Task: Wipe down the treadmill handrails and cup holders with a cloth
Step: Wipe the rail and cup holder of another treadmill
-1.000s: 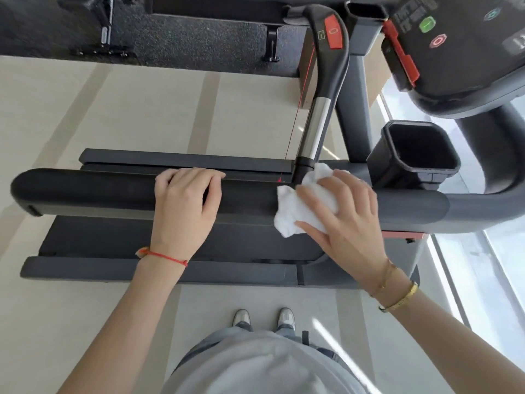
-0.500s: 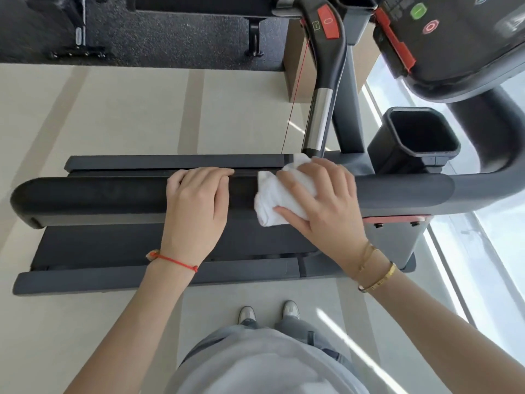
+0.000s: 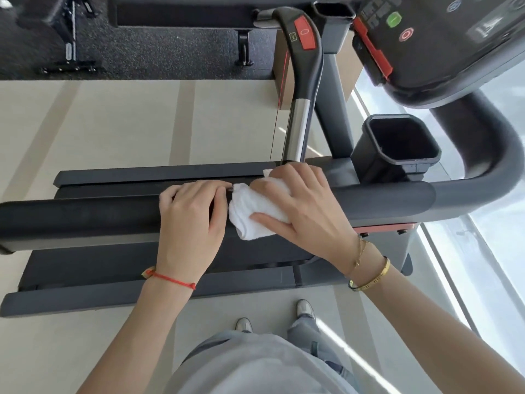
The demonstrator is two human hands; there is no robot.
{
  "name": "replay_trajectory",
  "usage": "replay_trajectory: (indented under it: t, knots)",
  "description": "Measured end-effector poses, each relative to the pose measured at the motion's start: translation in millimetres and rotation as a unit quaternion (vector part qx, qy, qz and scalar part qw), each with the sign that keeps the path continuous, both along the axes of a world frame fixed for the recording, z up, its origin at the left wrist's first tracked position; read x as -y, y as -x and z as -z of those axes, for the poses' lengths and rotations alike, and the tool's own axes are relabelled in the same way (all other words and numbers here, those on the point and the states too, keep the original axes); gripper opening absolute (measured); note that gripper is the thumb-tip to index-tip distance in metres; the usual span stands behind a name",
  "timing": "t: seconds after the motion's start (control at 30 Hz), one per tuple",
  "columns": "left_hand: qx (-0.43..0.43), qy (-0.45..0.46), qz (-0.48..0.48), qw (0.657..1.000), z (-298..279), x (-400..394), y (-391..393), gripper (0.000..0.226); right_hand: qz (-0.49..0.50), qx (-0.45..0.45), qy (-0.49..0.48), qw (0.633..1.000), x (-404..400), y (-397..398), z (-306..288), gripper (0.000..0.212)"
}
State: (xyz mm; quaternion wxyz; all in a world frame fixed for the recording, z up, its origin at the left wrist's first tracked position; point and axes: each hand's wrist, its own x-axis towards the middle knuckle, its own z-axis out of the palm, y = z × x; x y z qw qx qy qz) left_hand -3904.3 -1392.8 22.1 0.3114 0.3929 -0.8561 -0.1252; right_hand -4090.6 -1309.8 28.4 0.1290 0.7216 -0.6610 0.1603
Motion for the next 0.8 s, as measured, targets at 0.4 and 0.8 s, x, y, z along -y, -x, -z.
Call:
replay_trajectory:
  t: [0.4,0.8]
  knots:
    - [-0.066,-0.035,0.063,0.995,-25,-30,142,0.022,0.181,0.099,0.128,0.970,-81,176,-40,0.041]
    - [-0.011,-0.098,0.024,0.995,-35,-29,273,0.032,0.248,0.169,-0.134,0.944,-50,271,-30,0.058]
